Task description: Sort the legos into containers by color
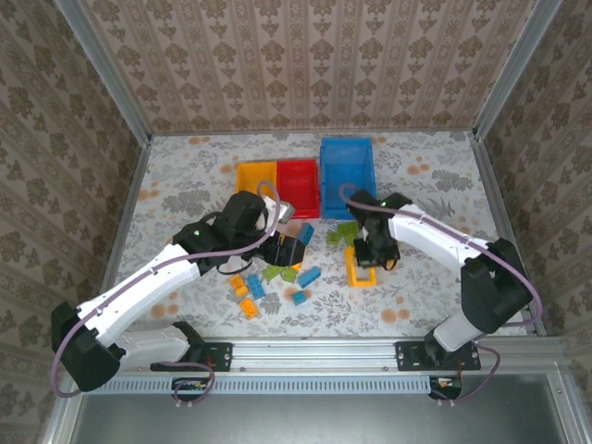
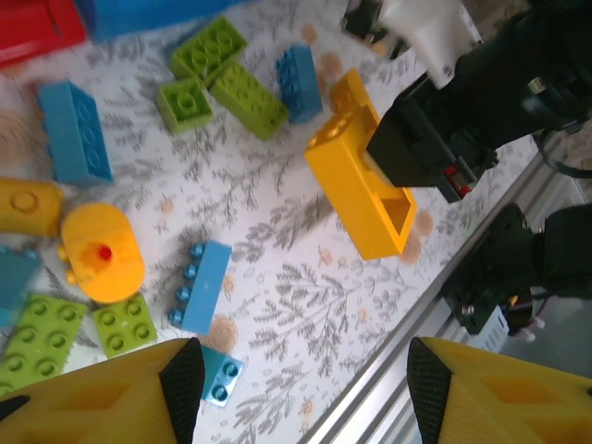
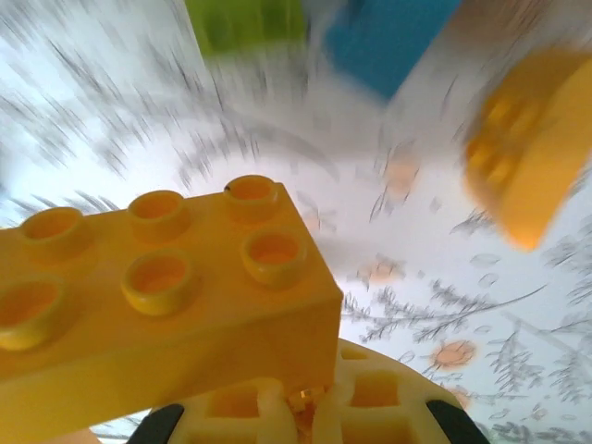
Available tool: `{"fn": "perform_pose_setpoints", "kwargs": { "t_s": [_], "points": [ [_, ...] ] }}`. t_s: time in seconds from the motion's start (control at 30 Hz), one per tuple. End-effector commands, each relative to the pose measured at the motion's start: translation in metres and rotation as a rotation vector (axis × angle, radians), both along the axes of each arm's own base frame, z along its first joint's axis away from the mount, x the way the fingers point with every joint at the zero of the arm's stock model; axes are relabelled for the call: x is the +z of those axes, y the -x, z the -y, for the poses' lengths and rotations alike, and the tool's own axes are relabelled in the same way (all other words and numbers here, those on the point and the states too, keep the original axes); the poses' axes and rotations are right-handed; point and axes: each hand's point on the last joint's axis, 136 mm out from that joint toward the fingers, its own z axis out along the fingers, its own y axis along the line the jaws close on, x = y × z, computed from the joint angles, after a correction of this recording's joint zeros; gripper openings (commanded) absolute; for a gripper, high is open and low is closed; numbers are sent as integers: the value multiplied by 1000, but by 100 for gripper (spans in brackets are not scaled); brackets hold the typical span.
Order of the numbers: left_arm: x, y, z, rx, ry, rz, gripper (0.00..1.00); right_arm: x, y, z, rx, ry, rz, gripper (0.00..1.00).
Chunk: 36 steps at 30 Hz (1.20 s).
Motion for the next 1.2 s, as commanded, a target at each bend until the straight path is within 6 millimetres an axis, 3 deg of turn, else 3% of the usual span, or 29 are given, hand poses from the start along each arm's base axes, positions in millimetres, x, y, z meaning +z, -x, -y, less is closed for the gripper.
{"fn": "perform_pose_setpoints", "kwargs": {
  "t_s": [0.0, 0.13, 0.3, 0.5, 0.67, 0.77, 1.0, 1.17],
  "points": [
    [32, -25, -2, 69, 10, 99, 63, 44, -49, 19, -70, 47, 145, 0],
    [49, -48, -3, 122, 7, 158, 63, 69, -124, 18, -123, 54, 254, 0],
    [53, -77, -8, 208, -5, 191, 63, 77, -209, 12, -165, 96, 356, 0],
    [75, -110, 0, 280, 30, 263, 63, 62, -272, 5, -158, 153, 388, 0],
    [93, -132, 21, 282, 11, 309, 64, 42, -294, 9, -172, 177, 371, 0],
    [91, -141, 37, 274, -69, 331, 63, 28, -300, 10, -182, 166, 357, 0],
    [81, -137, 75, 199, -173, 381, 63, -6, -307, -4, -171, 82, 311, 0],
    [76, -133, 79, 182, -181, 373, 63, -22, -306, -13, -166, 42, 276, 0]
  ]
}}
